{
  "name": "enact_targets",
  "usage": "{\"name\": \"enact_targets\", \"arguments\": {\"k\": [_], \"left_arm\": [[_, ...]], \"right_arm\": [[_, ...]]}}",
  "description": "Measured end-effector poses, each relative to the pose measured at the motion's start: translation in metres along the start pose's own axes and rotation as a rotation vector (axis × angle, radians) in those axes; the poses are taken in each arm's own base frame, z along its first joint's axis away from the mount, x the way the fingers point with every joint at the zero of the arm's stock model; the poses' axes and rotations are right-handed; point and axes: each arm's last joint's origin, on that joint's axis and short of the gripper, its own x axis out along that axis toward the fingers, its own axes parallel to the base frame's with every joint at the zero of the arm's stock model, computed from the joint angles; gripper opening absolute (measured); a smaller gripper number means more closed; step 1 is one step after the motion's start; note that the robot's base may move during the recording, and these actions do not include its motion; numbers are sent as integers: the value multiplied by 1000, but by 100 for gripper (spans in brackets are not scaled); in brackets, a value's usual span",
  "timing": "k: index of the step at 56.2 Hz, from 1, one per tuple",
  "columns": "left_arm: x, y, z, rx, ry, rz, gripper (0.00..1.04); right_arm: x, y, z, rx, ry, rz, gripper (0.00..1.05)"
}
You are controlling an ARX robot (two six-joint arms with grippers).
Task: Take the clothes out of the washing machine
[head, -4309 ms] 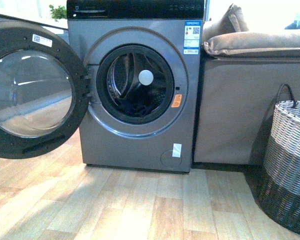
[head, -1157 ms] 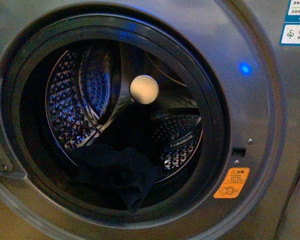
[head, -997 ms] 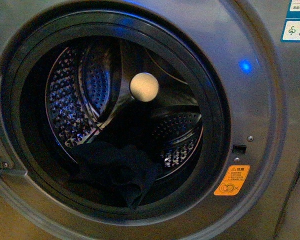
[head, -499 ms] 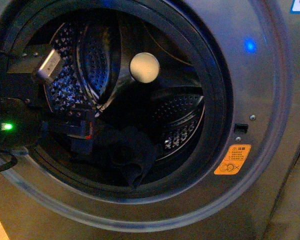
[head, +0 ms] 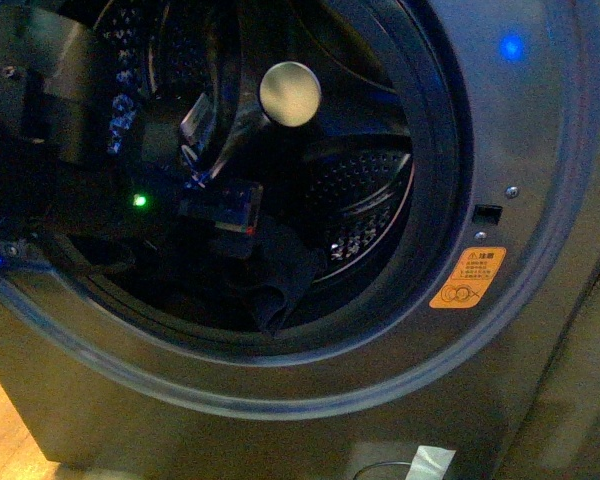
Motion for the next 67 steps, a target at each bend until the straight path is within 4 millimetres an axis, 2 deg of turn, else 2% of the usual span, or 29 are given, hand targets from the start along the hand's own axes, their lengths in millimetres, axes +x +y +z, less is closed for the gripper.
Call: {"name": "enact_targets", "arguments": {"k": [11,21,32,48,57,67], "left_arm": [[29,-1,5,8,28,-20,98],[60,3,0,21,85,-5,98],[84,5,-5,-28,158,-50,98],[107,-1,8,-85,233,-28,98],[118,-3,-4,-73,357,39,98],[121,-2,-8,1,427,134,98]], "right_arm": [[0,0,0,0,0,0,97],[0,0,0,0,0,0,97],[0,0,0,0,0,0,97],[0,0,0,0,0,0,97],[0,0,0,0,0,0,97],[0,0,0,0,0,0,97]]}}
